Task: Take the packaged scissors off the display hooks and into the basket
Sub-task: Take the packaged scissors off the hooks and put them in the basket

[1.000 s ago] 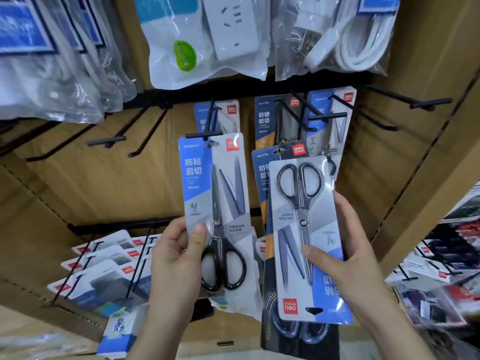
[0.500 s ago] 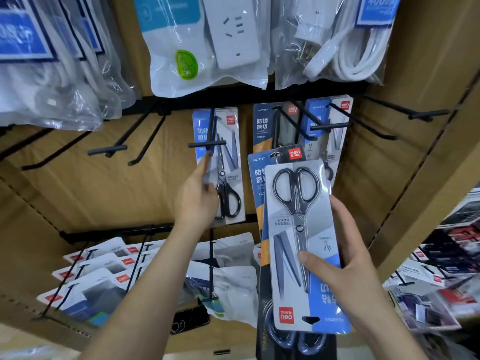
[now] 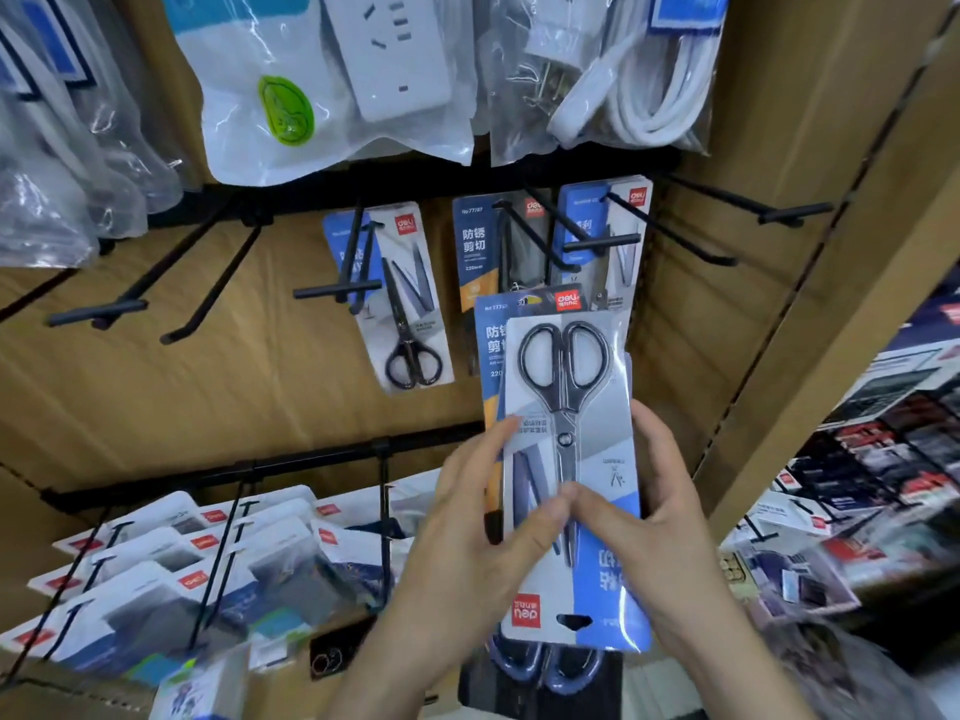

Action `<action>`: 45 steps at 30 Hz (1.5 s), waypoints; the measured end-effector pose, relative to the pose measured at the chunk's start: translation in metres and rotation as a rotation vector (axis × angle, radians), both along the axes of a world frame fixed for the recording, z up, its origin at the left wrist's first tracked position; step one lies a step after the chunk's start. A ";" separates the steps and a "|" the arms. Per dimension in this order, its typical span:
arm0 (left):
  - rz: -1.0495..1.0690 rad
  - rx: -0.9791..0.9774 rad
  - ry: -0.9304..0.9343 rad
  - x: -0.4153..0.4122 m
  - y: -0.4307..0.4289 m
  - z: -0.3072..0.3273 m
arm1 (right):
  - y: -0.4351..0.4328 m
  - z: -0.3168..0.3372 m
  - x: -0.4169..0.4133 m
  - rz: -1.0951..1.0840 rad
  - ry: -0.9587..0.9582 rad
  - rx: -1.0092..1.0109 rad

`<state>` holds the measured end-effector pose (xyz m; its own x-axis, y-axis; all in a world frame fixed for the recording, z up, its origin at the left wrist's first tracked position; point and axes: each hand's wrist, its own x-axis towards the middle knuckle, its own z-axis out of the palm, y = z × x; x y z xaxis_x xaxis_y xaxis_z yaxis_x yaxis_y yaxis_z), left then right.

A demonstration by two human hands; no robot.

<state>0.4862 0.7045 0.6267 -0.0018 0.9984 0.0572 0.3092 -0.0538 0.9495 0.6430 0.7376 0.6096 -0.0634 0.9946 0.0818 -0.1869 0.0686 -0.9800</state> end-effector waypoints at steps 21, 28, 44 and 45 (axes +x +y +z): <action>0.132 -0.156 -0.263 0.022 -0.005 -0.011 | -0.006 -0.006 -0.002 -0.112 0.080 -0.138; 0.289 -0.359 -0.634 0.020 0.002 -0.015 | -0.009 -0.003 -0.003 -0.065 -0.025 -0.137; 0.198 -0.198 -0.146 -0.049 -0.011 0.005 | 0.009 -0.014 0.050 -0.104 -0.183 0.014; 0.117 -0.224 -0.131 -0.058 -0.012 0.014 | 0.011 -0.013 0.052 -0.108 -0.177 0.014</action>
<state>0.4277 0.6924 0.6402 -0.1102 0.9787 -0.1732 0.1746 0.1906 0.9660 0.6953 0.7485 0.5969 0.0285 0.9952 0.0931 -0.0028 0.0932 -0.9956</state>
